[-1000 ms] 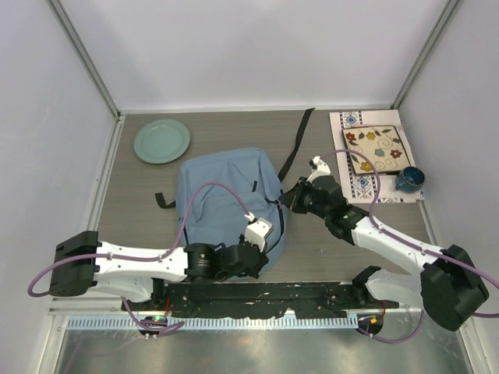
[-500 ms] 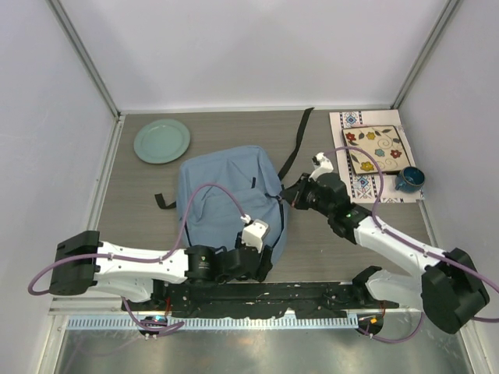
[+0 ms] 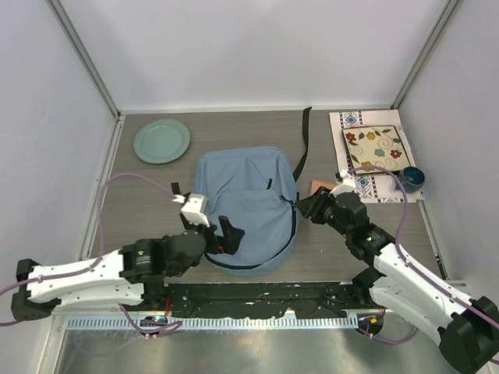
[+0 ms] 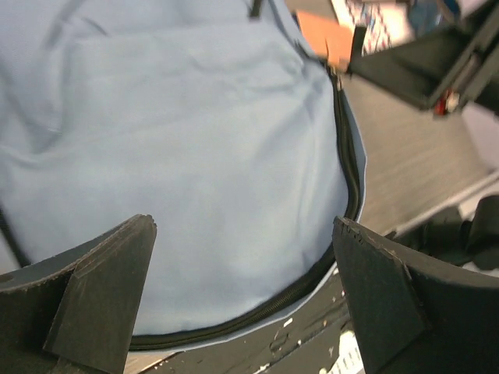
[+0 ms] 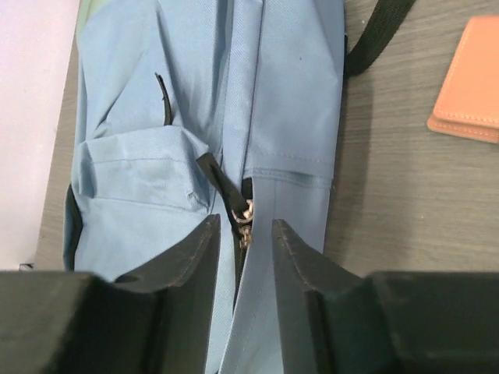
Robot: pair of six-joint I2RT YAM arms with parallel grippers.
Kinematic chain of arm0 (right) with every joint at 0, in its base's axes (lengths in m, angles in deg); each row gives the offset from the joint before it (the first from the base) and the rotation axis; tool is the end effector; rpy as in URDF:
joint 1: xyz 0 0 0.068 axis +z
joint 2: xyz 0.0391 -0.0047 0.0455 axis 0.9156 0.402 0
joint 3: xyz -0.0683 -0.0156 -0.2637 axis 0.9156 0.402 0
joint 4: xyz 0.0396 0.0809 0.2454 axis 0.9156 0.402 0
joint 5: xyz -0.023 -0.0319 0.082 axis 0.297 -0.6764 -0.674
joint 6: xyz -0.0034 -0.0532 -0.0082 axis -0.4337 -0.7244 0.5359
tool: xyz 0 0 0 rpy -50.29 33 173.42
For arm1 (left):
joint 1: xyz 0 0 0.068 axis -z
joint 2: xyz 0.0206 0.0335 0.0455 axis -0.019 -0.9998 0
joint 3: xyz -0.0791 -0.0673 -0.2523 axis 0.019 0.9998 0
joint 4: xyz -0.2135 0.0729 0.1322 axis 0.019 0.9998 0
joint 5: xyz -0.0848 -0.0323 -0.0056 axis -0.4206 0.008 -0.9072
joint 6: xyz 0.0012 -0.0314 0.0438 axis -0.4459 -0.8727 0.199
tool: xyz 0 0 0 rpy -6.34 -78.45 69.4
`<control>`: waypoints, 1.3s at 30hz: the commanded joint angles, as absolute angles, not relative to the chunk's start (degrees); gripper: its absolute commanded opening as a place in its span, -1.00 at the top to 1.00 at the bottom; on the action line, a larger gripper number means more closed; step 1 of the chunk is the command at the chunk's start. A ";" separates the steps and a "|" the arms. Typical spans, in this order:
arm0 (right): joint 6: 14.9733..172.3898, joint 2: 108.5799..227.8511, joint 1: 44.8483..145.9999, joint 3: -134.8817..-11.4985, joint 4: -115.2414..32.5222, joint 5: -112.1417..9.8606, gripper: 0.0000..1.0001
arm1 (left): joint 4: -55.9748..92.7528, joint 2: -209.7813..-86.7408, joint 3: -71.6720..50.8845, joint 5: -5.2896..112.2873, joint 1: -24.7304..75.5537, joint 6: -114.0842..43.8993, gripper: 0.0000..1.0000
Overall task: Pack the student bag
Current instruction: Zip the student bag at the center of the board.
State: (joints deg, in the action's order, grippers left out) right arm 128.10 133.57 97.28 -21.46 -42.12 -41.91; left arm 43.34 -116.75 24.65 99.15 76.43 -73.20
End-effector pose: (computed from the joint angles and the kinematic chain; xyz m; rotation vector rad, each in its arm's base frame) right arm 0.1623 0.0963 0.2246 0.2018 2.0384 0.7856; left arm 0.0576 -0.1603 0.2767 0.0995 2.0517 -0.7471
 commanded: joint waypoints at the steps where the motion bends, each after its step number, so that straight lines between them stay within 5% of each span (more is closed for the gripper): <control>1: 128.53 127.83 97.15 -21.72 -37.40 -40.78 -0.02 | 52.04 -107.68 22.66 109.04 74.94 -75.90 -0.99; 3: 128.44 127.48 97.15 -23.21 -35.90 -39.99 -0.21 | 53.53 -106.00 22.23 110.18 74.76 -75.63 -0.99; 12: 127.47 134.31 97.15 -29.72 -34.49 -42.17 -0.39 | 60.92 -116.96 14.50 111.06 74.67 -75.81 -0.99; 21: 127.91 144.52 97.06 -29.38 -35.89 -46.58 -0.40 | 52.67 -122.86 12.29 104.58 68.01 -71.59 -0.99; 32: 129.93 141.28 97.15 -23.58 -40.37 -49.04 0.31 | 42.47 -134.27 5.63 88.15 54.03 -68.78 -0.99; 39: 130.72 140.14 97.15 -22.69 -41.34 -49.74 0.47 | 44.48 -152.38 -9.31 81.72 51.65 -66.93 -0.97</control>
